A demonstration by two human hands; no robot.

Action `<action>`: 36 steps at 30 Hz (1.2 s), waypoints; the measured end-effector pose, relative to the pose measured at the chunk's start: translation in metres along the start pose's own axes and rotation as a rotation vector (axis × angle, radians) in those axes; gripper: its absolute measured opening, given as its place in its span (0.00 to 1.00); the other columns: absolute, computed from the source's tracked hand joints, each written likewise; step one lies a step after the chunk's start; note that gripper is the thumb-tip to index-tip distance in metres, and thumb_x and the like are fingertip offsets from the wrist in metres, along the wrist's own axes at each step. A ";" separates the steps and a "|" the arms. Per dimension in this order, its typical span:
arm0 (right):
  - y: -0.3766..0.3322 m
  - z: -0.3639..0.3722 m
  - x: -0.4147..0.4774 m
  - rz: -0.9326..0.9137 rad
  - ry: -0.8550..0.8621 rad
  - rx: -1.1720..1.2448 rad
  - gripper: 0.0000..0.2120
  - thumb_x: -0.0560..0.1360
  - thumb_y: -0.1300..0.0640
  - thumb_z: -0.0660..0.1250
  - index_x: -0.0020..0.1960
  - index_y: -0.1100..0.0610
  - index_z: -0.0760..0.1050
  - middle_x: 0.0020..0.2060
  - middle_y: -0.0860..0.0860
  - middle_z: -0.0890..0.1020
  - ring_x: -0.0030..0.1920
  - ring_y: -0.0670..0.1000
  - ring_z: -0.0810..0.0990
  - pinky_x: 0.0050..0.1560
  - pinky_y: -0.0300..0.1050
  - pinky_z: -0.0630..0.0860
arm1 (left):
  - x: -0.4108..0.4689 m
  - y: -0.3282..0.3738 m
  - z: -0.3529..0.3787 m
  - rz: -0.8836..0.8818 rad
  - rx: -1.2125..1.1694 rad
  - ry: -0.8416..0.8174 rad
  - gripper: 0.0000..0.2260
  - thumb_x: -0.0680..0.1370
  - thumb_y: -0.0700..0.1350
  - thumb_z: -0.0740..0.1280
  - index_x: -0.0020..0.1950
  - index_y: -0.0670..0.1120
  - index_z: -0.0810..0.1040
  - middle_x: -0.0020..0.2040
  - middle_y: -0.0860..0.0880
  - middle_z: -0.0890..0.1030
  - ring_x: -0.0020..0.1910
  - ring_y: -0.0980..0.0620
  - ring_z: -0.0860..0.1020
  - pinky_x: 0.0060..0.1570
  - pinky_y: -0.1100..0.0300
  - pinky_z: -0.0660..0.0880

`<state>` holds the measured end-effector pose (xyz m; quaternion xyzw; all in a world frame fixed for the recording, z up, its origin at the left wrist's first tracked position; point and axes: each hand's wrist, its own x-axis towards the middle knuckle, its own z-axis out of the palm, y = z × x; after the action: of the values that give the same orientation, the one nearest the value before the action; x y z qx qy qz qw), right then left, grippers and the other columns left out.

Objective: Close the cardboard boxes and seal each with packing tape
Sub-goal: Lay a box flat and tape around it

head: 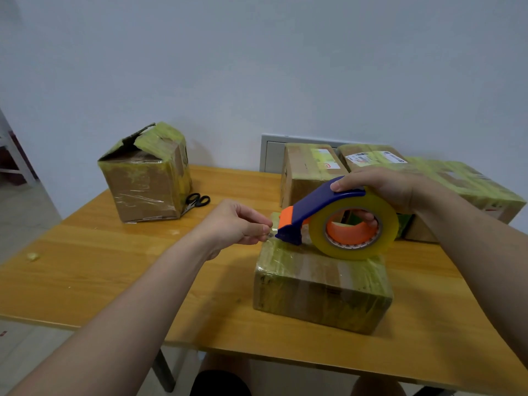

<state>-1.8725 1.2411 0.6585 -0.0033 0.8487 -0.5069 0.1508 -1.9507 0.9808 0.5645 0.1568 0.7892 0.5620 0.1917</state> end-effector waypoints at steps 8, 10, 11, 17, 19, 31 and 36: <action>-0.001 0.001 -0.003 0.009 -0.012 -0.016 0.14 0.71 0.47 0.66 0.34 0.53 0.84 0.24 0.52 0.78 0.21 0.50 0.73 0.25 0.42 0.73 | 0.002 0.011 0.006 0.048 0.301 0.048 0.03 0.78 0.39 0.76 0.49 0.47 0.88 0.41 0.51 0.88 0.40 0.59 0.86 0.35 0.66 0.79; -0.002 0.002 -0.002 0.024 0.031 -0.025 0.13 0.70 0.46 0.69 0.40 0.55 0.83 0.26 0.53 0.80 0.22 0.51 0.75 0.27 0.42 0.74 | 0.004 0.012 0.007 0.043 0.365 0.028 0.03 0.78 0.40 0.75 0.48 0.48 0.88 0.42 0.52 0.88 0.40 0.58 0.86 0.35 0.65 0.79; -0.002 0.002 -0.001 0.034 0.046 -0.040 0.14 0.70 0.45 0.70 0.44 0.56 0.82 0.27 0.54 0.81 0.23 0.52 0.75 0.28 0.43 0.74 | 0.004 0.012 0.007 0.041 0.389 0.017 0.03 0.78 0.40 0.75 0.49 0.48 0.87 0.42 0.51 0.88 0.40 0.58 0.86 0.36 0.65 0.79; -0.008 0.004 0.003 0.066 0.069 -0.099 0.13 0.75 0.46 0.70 0.52 0.54 0.83 0.34 0.57 0.83 0.25 0.52 0.77 0.31 0.43 0.76 | 0.002 0.016 0.006 -0.025 0.436 -0.093 0.06 0.81 0.40 0.71 0.56 0.49 0.81 0.50 0.48 0.86 0.43 0.52 0.87 0.42 0.58 0.84; -0.009 0.006 0.005 0.070 0.078 -0.128 0.13 0.76 0.45 0.70 0.51 0.54 0.84 0.37 0.59 0.84 0.26 0.52 0.78 0.33 0.44 0.76 | -0.001 0.020 0.001 -0.101 0.397 -0.163 0.09 0.82 0.38 0.70 0.59 0.50 0.79 0.54 0.46 0.85 0.43 0.51 0.88 0.43 0.58 0.85; -0.013 0.013 0.004 0.064 0.098 -0.197 0.11 0.77 0.46 0.68 0.39 0.43 0.86 0.48 0.67 0.84 0.39 0.61 0.80 0.47 0.55 0.79 | 0.009 0.009 0.052 0.232 -0.291 0.100 0.20 0.88 0.56 0.53 0.78 0.54 0.70 0.74 0.53 0.75 0.74 0.54 0.70 0.68 0.59 0.71; -0.008 0.009 0.008 0.094 0.091 -0.155 0.11 0.76 0.44 0.69 0.42 0.47 0.86 0.44 0.68 0.83 0.32 0.56 0.78 0.40 0.49 0.79 | 0.008 0.011 0.070 0.152 -0.147 0.035 0.26 0.85 0.65 0.48 0.81 0.57 0.65 0.72 0.58 0.73 0.69 0.58 0.70 0.68 0.56 0.67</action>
<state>-1.8789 1.2277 0.6596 0.0481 0.8907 -0.4314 0.1350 -1.9236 1.0455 0.5536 0.1920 0.7349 0.6339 0.1454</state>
